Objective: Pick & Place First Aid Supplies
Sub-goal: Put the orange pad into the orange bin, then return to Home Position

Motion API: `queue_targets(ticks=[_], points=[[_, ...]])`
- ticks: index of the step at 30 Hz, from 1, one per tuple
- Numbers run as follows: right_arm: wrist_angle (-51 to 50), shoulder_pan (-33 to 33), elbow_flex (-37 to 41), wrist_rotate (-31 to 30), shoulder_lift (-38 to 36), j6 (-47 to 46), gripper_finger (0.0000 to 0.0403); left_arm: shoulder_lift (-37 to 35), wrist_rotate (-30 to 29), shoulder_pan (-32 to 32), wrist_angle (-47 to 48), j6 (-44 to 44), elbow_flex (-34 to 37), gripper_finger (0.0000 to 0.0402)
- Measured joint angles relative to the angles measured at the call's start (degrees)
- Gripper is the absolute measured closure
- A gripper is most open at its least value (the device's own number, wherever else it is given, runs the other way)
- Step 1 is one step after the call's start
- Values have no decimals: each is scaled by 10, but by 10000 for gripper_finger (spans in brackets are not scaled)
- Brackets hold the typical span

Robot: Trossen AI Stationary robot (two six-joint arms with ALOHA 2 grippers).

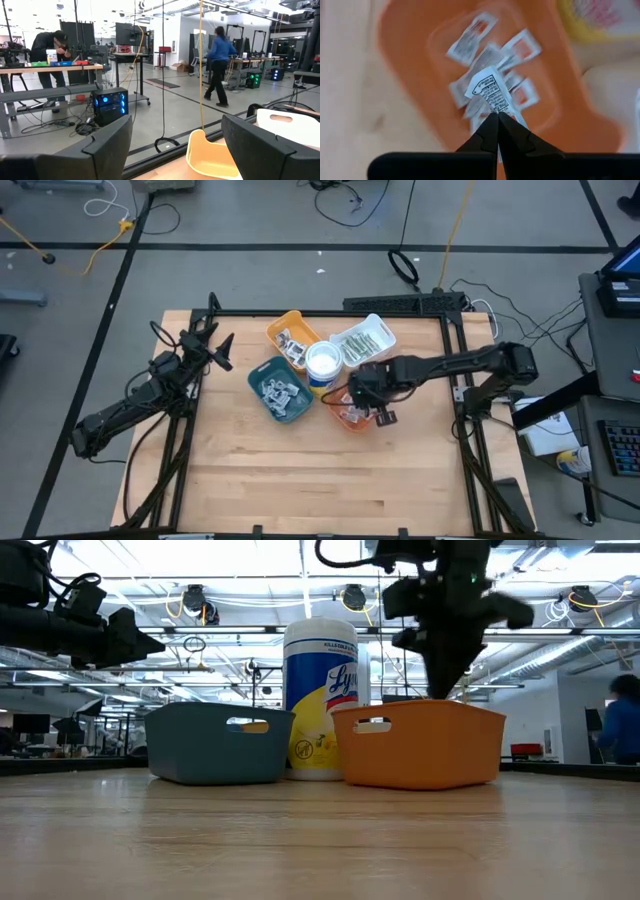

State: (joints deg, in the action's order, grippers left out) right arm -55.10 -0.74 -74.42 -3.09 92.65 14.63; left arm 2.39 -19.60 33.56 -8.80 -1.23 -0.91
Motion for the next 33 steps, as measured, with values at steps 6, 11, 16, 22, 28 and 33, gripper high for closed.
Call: queue_targets(ticks=[6,11,16,22,28,33], points=[[110,-25,70,-66,2,52,403,0,0,0,0,0,0,94],[128,-29,103,-108,2,62,403,0,0,0,0,0,0,94],[141,-29,103,-109,2,62,391,0,0,0,0,0,0,94],[147,-29,103,-30,-2,15,320,0,0,0,0,0,0,94],[182,-23,110,-30,-27,-70,239,0,0,0,0,0,0,94],[286,-1,167,-31,-91,-106,210,0,0,0,0,0,0,94]])
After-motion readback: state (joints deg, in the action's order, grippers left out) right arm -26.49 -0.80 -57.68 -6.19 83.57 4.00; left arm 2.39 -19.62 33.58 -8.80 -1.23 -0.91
